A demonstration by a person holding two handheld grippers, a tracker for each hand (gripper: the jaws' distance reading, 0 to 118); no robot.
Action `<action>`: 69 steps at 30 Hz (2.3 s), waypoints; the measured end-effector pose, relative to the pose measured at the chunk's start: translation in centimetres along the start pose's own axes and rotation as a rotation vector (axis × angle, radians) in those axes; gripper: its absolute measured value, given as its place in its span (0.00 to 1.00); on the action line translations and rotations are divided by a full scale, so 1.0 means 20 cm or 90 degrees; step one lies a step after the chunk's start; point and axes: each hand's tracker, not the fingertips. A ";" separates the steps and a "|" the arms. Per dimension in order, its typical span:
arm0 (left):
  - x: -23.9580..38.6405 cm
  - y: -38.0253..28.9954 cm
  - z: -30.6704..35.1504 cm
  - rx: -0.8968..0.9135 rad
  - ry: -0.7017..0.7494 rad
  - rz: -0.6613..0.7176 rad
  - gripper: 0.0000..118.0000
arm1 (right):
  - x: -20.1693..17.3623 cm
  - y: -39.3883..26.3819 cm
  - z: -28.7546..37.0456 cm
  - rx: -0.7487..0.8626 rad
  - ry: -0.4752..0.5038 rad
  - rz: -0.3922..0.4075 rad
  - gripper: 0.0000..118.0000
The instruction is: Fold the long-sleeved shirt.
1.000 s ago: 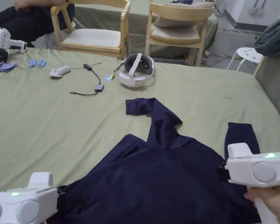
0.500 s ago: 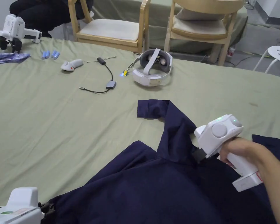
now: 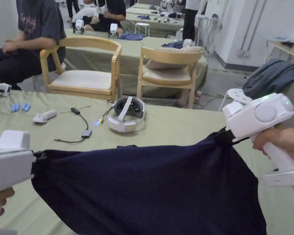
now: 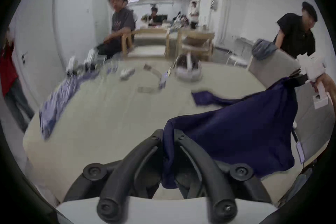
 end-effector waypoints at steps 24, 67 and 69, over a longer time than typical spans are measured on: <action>0.51 2.34 0.33 0.335 0.034 -0.037 0.11 | 0.66 1.21 1.39 0.406 -0.308 -0.183 0.05; 0.17 -0.41 0.26 -0.042 0.002 -0.035 0.11 | -0.47 -1.13 0.50 0.094 -0.092 -0.197 0.05; 0.14 -0.63 0.30 -0.095 0.000 -0.022 0.11 | -0.57 -1.33 0.46 0.037 -0.070 -0.181 0.05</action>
